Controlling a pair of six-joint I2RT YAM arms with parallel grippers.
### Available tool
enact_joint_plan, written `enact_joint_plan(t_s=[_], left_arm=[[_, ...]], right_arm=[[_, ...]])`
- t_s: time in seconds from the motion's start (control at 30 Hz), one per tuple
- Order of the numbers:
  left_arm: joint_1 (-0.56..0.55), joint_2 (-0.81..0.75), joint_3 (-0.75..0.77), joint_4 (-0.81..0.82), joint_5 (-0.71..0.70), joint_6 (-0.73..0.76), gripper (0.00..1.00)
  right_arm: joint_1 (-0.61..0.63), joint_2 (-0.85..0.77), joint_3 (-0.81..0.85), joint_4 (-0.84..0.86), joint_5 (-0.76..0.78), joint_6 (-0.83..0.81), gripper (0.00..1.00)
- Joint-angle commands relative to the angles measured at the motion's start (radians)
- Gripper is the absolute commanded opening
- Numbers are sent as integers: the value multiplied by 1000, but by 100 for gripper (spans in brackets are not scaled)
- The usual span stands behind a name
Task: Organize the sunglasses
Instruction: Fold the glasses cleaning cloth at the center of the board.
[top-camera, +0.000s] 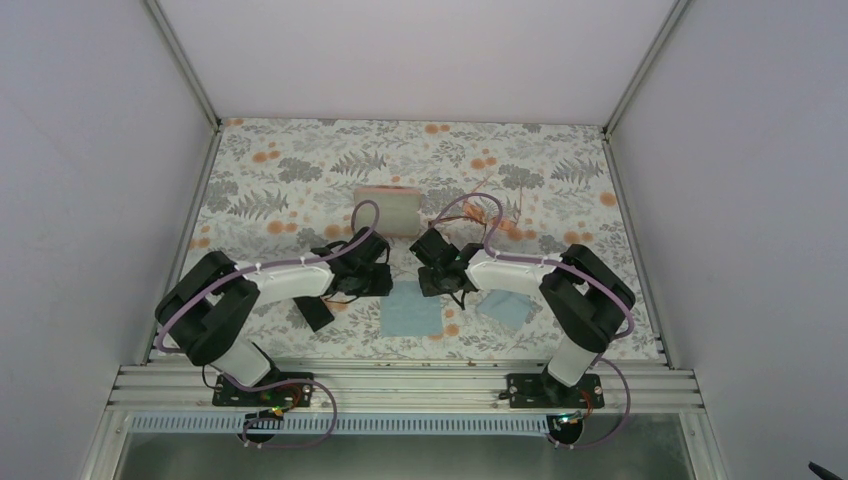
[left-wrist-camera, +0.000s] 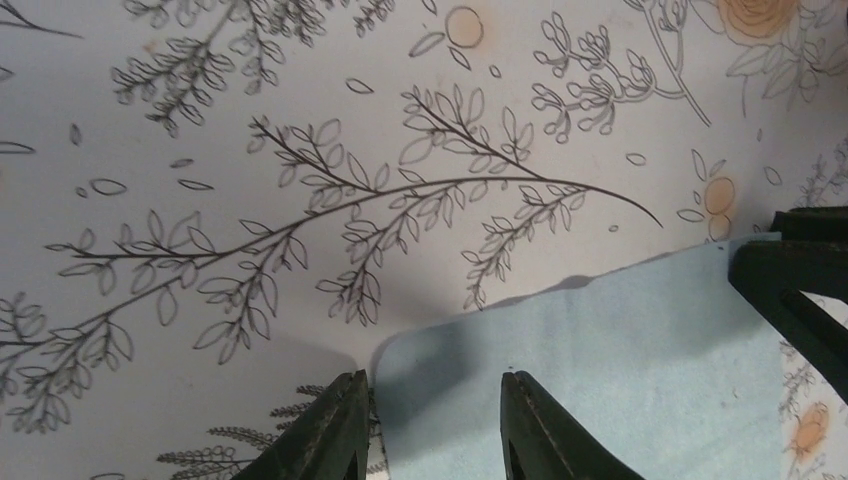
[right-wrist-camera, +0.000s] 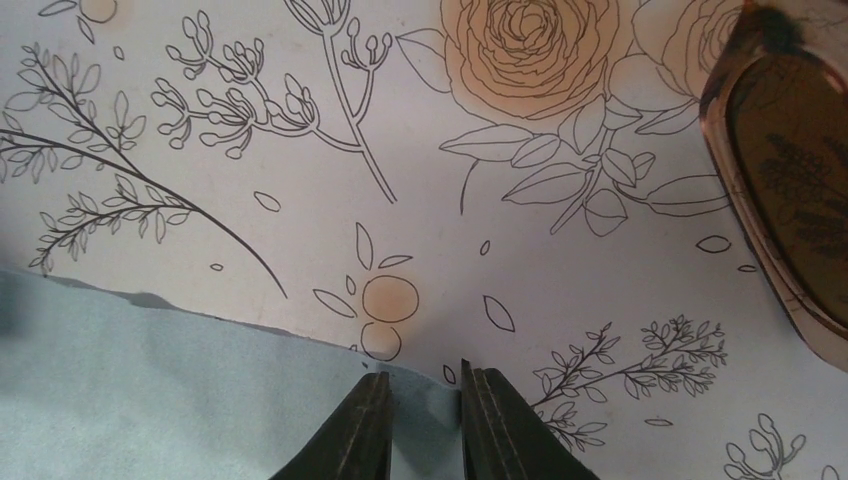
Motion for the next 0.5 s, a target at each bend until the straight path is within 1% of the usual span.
enact_joint_plan(t_s=[0.0, 0.1, 0.17, 0.33, 0.4, 0.47], left_arm=[[-5, 30, 14, -49, -79, -10, 34], [-5, 37, 10, -35, -60, -4, 34], [-7, 44, 8, -26, -46, 2, 32], [-8, 50, 1, -20, -38, 6, 18], [-8, 49, -1, -15, -31, 8, 15], [-10, 50, -3, -9, -29, 8, 9]], right_arm=[[-3, 39, -4, -2, -19, -9, 21], [-2, 40, -6, -4, -18, -7, 21], [-3, 39, -6, -5, -17, -8, 18], [-4, 36, -4, -5, -24, -1, 11], [-3, 33, -4, -6, -24, 4, 7], [-4, 31, -1, -5, -25, 3, 4]])
